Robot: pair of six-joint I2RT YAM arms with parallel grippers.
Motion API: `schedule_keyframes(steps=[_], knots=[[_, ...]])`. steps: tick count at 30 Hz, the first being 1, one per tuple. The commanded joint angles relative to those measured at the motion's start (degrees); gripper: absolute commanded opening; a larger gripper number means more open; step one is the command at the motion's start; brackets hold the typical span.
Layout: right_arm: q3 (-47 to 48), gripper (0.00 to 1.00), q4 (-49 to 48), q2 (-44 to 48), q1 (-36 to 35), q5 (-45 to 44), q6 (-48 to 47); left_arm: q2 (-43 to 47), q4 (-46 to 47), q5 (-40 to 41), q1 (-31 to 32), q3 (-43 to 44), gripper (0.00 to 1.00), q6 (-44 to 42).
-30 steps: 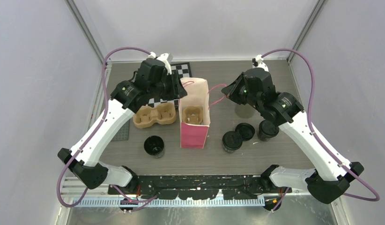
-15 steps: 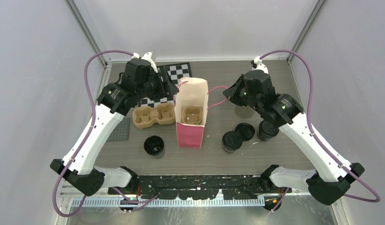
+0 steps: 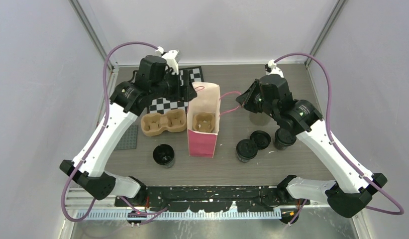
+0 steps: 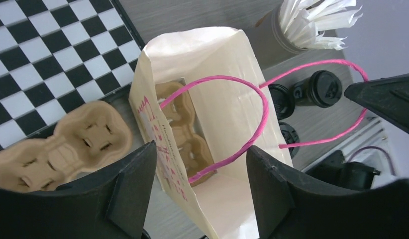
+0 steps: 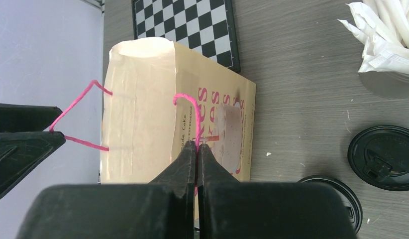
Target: Pack the takeout coffee
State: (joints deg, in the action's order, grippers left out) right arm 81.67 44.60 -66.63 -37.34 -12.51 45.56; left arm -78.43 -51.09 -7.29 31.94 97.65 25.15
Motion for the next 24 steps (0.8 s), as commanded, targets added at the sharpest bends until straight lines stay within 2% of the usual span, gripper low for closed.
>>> schedule_keyframes(steps=[1,4,9,17,21,24], knots=[[1.6,0.0,-1.7,0.5,-0.1,0.7,-0.9,-0.2,0.8,6.4,4.4,4.8,0.69,-10.6],[1.5,0.0,-1.7,0.3,-0.1,1.0,-0.9,-1.6,-1.1,14.6,9.2,7.8,0.73,-15.4],[1.1,0.0,-1.7,0.2,-0.1,1.5,-0.7,-4.5,-3.6,21.6,13.2,11.9,0.82,-19.7],[0.8,0.0,-1.4,0.4,-0.1,1.5,-0.4,-8.5,-3.8,28.3,18.4,15.2,0.83,-27.2],[0.7,0.0,-1.2,0.5,-0.1,1.4,-0.2,-12.2,-7.4,33.1,20.0,20.5,0.78,-27.6],[0.4,0.0,-0.8,0.8,-0.2,0.7,0.0,-13.3,-8.6,33.6,20.2,22.0,0.63,-27.9]])
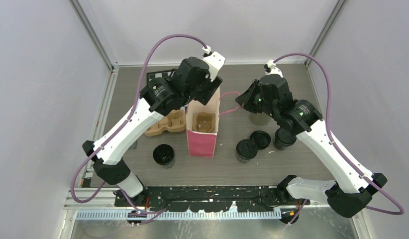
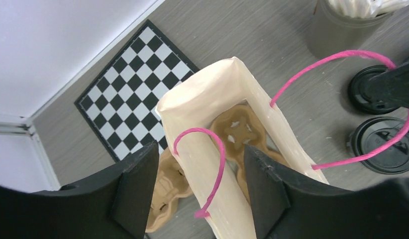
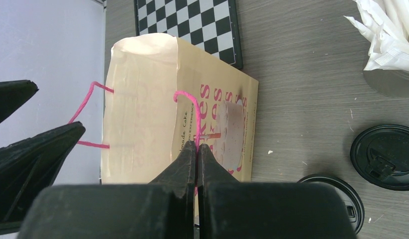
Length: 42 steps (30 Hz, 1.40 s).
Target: Pack the takeout coffee
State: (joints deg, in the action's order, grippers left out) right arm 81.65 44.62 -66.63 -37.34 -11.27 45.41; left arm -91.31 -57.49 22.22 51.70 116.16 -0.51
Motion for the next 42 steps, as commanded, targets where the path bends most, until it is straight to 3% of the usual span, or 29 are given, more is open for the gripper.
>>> schedule_keyframes(steps=[1,4,6,9,11,16,21,29,34,37,42], knots=[[0.2,0.0,-0.7,0.9,-0.1,-0.7,0.1,-0.3,-2.1,3.8,0.4,3.5,0.54,-2.4],[0.0,0.0,-0.6,1.4,-0.2,-1.1,0.0,0.3,-1.7,3.5,0.4,2.8,0.47,-2.2],[-0.1,0.0,-0.6,1.6,-0.1,-1.3,-0.1,1.0,-1.7,2.8,0.4,2.0,0.49,-2.2],[-0.1,0.0,-0.6,1.5,-0.2,-1.3,-0.2,1.9,-1.0,-0.3,0.4,0.6,0.63,-2.4],[-0.2,0.0,-0.7,1.3,-0.2,-1.1,-0.1,2.0,-0.6,-2.2,0.4,0.3,0.68,-2.5],[-0.1,0.0,-0.9,1.1,-0.1,-1.0,-0.2,0.7,-1.7,-1.4,0.4,0.1,0.69,-2.3],[0.0,0.0,-0.9,1.1,-0.2,-1.0,-0.4,-0.3,-2.8,1.7,0.1,1.4,0.52,-1.8],[-0.9,0.0,-0.9,2.0,-0.2,-1.7,-0.5,0.8,-2.4,-1.5,-1.4,-0.4,0.38,-0.4],[-1.6,0.0,-0.8,2.2,-0.1,-2.0,-0.8,0.9,-4.5,-2.0,-2.9,0.7,0.14,3.3],[-2.8,0.0,-0.8,2.7,0.0,-1.8,-0.7,3.0,-3.7,-8.7,-7.8,0.0,0.0,11.6],[-3.9,0.0,-0.8,2.8,0.3,-1.3,-0.1,13.2,12.2,-27.5,-16.3,-17.2,0.0,30.4]])
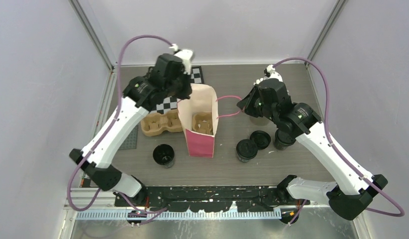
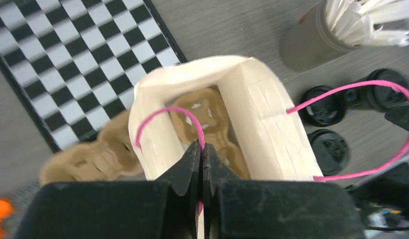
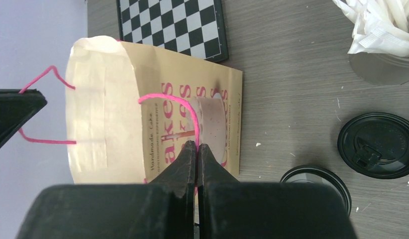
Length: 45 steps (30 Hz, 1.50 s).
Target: Pack the takeout coffee
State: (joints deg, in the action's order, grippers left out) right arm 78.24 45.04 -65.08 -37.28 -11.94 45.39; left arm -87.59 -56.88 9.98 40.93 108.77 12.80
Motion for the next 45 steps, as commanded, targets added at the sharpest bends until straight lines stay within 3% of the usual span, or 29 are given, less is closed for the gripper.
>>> schedule_keyframes(steps=[1,4,6,10,17,22,27,40,45], knots=[[-0.7,0.0,-1.3,1.4,0.4,-0.7,0.0,11.7,15.6,-18.6,-7.5,-14.5,0.0,21.4],[-1.7,0.0,-1.3,2.2,0.5,-1.7,0.3,17.3,27.1,-27.6,-14.4,-27.0,0.0,35.2],[-2.4,0.0,-1.3,2.7,0.6,-2.2,0.5,19.3,30.2,-30.3,-17.3,-31.2,0.0,38.1],[-3.4,0.0,-1.3,3.6,0.7,-2.6,0.5,20.4,30.6,-33.3,-20.0,-31.5,0.0,38.8],[-4.0,0.0,-1.0,4.7,0.9,-3.1,0.8,21.1,41.4,-37.3,-21.8,-34.7,0.0,47.1],[-4.9,0.0,-0.9,5.5,0.9,-3.5,1.2,22.6,36.4,-35.1,-24.9,-38.2,0.0,48.6],[-5.6,0.0,-0.9,6.2,0.9,-3.5,1.9,22.9,28.2,-31.5,-25.5,-37.7,0.0,44.5],[-8.0,0.0,-0.8,7.7,1.0,-3.2,3.0,21.2,27.7,-35.8,-25.4,-46.6,0.01,41.2],[-7.7,0.0,-1.0,7.4,0.9,-2.5,2.6,17.5,30.4,-42.1,-24.8,-47.1,0.05,41.2]])
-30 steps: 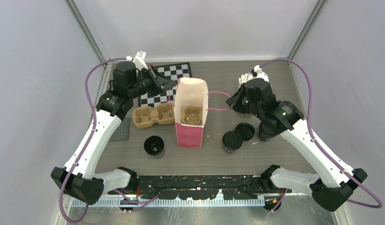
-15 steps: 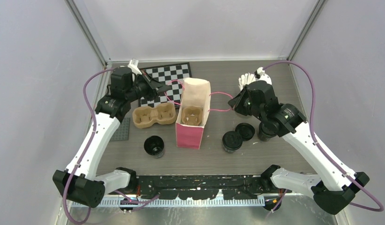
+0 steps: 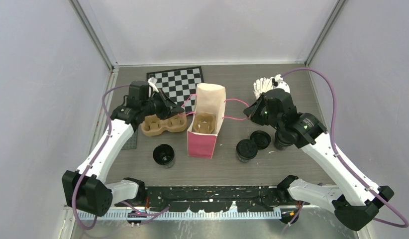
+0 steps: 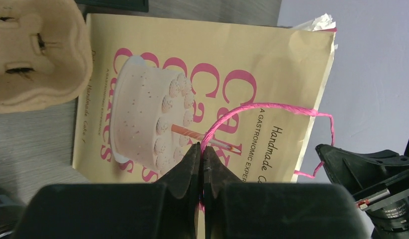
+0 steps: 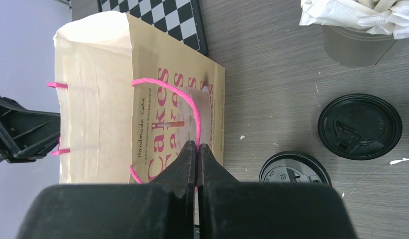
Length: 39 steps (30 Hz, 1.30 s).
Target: Pack the takeout coffee
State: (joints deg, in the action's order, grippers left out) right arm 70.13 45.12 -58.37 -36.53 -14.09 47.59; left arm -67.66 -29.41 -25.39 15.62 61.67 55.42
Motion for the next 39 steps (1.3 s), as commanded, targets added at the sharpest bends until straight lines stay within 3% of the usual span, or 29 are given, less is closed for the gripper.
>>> schedule_keyframes(steps=[1,4,12,19,26,32,36,39], knots=[[0.4,0.0,-1.5,0.6,0.2,0.1,0.1,-3.4,3.7,-8.3,0.7,0.1,0.06,-0.8],[0.8,0.0,-2.9,0.0,0.1,2.2,-0.4,-4.1,4.6,-10.4,1.1,0.0,0.1,-0.5],[1.3,0.0,-5.4,-1.7,0.2,2.6,-1.9,-4.9,3.3,-9.3,3.6,-0.9,0.11,-0.6],[10.8,0.0,-3.2,-8.6,1.9,3.4,-10.7,-0.6,5.8,-4.0,8.2,-3.4,0.12,4.0],[14.2,0.0,-2.8,-10.5,7.6,9.3,-16.2,5.2,1.7,4.2,10.0,-3.3,0.13,4.9],[13.3,0.01,-6.4,-12.5,10.1,19.5,-16.9,5.2,1.0,4.3,10.7,-4.8,0.15,5.0],[13.8,0.13,-6.0,-14.2,10.1,20.4,-15.7,7.1,-1.0,7.4,11.2,-4.1,0.25,4.5],[13.5,0.23,-6.0,-13.0,10.1,19.6,-16.1,7.6,-4.8,9.3,11.2,-0.8,0.37,1.4]])
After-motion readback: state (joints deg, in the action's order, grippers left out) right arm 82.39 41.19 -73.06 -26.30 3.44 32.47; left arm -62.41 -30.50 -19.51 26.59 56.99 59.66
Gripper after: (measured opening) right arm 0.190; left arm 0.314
